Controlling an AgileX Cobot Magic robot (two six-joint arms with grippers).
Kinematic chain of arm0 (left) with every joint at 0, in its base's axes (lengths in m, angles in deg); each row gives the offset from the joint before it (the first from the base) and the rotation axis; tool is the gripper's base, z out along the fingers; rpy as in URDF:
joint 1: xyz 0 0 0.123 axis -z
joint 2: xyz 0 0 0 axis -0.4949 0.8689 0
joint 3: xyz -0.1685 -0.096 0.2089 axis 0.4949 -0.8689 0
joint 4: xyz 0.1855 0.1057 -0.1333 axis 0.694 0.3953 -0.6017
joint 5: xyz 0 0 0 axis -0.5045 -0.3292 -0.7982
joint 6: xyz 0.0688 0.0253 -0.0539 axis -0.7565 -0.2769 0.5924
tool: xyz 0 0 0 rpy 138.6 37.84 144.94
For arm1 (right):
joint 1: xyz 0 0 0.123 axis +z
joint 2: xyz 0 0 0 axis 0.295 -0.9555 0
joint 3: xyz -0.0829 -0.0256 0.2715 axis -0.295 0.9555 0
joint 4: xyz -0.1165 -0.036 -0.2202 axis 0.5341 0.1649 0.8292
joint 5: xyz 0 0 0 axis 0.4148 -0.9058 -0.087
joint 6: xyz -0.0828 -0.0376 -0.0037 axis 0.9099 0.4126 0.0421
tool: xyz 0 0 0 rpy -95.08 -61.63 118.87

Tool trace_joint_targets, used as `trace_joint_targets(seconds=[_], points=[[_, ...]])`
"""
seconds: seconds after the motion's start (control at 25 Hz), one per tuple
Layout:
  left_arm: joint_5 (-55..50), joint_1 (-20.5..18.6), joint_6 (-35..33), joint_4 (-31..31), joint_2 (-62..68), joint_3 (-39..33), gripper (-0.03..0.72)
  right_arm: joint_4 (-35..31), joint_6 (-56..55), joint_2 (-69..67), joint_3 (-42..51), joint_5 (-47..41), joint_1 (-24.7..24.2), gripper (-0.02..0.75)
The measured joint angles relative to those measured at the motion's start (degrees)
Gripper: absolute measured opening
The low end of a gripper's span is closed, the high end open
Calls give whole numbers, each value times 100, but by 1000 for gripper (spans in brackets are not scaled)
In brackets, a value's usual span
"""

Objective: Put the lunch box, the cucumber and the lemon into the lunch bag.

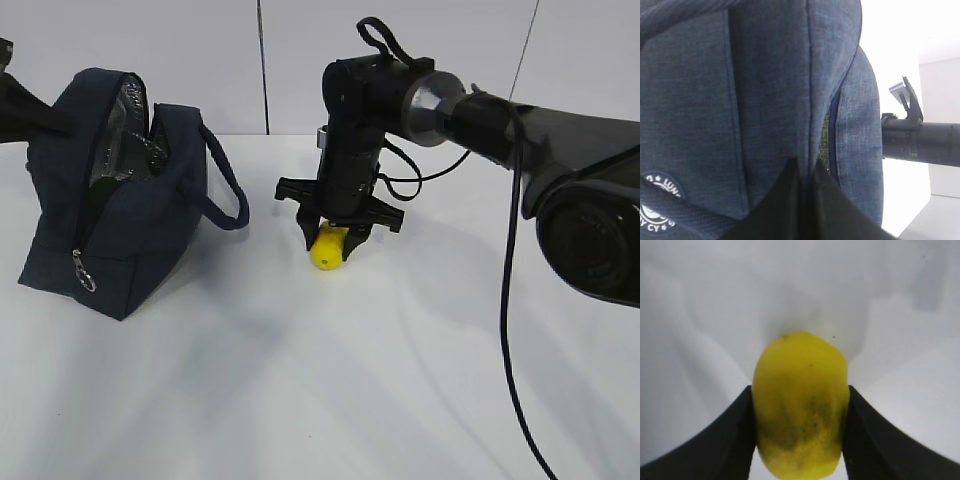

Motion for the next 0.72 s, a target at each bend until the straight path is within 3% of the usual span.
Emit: trace_joint_targets(seconds=[0.28, 0.72], points=[[0, 0, 0, 22, 0, 0, -1, -526, 496, 0, -231, -2, 0, 351], [59, 0, 0, 197, 0, 0, -1, -1479, 1529, 0, -2074, -81, 0, 349]])
